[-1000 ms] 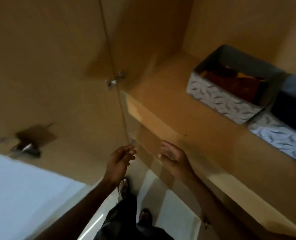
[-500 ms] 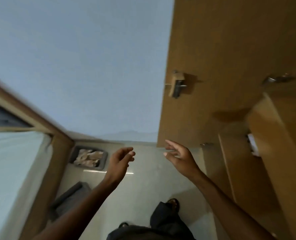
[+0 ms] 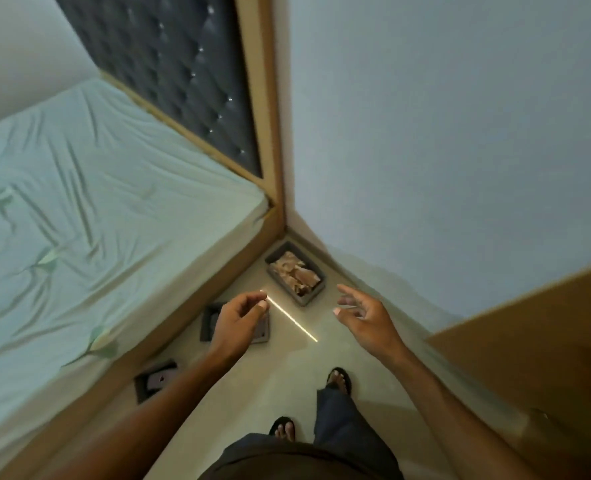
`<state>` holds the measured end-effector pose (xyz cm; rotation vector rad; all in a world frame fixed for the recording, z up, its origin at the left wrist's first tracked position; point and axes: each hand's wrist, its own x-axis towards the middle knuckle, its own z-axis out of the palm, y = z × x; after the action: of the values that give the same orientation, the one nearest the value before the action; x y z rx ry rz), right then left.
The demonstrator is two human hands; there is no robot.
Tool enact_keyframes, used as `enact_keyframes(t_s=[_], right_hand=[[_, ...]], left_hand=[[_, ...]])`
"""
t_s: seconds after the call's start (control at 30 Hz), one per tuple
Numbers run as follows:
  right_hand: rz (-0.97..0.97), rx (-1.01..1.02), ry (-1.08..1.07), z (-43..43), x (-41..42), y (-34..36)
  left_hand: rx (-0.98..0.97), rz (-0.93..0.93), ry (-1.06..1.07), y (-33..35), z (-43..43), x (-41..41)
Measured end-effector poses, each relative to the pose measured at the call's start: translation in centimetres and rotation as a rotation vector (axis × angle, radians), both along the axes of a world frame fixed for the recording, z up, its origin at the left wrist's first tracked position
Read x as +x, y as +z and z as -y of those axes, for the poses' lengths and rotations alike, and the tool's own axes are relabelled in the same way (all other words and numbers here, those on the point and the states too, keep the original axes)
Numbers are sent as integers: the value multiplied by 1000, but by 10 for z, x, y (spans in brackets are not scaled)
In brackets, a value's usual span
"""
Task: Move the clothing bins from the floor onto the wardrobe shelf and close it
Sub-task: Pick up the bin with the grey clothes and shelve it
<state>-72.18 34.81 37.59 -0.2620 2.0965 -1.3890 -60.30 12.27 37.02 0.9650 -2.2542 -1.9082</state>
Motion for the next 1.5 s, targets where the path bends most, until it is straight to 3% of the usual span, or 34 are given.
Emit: enact_keyframes(t_s=[0.27, 0.37, 0.5, 0.8, 1.03, 1.23, 1.5], right_hand=[[150, 66, 289, 123, -59, -70], [208, 131, 374, 174, -85, -131], [239, 190, 409, 214, -100, -187], [392, 400, 409, 280, -99, -437], [362, 562, 472, 307, -82, -603], [292, 684, 506, 324, -76, -676], [229, 728, 477, 321, -82, -679]], left_hand=[[-8, 196, 282, -65, 71, -17], [-1, 301, 370, -121, 104, -34], [11, 411, 380, -174, 131, -45], [-33, 644, 259, -417, 210, -50], [-154, 838, 107, -587, 271, -45], [-367, 1038, 76, -660, 301, -42], [-213, 922, 104, -674, 317, -32]])
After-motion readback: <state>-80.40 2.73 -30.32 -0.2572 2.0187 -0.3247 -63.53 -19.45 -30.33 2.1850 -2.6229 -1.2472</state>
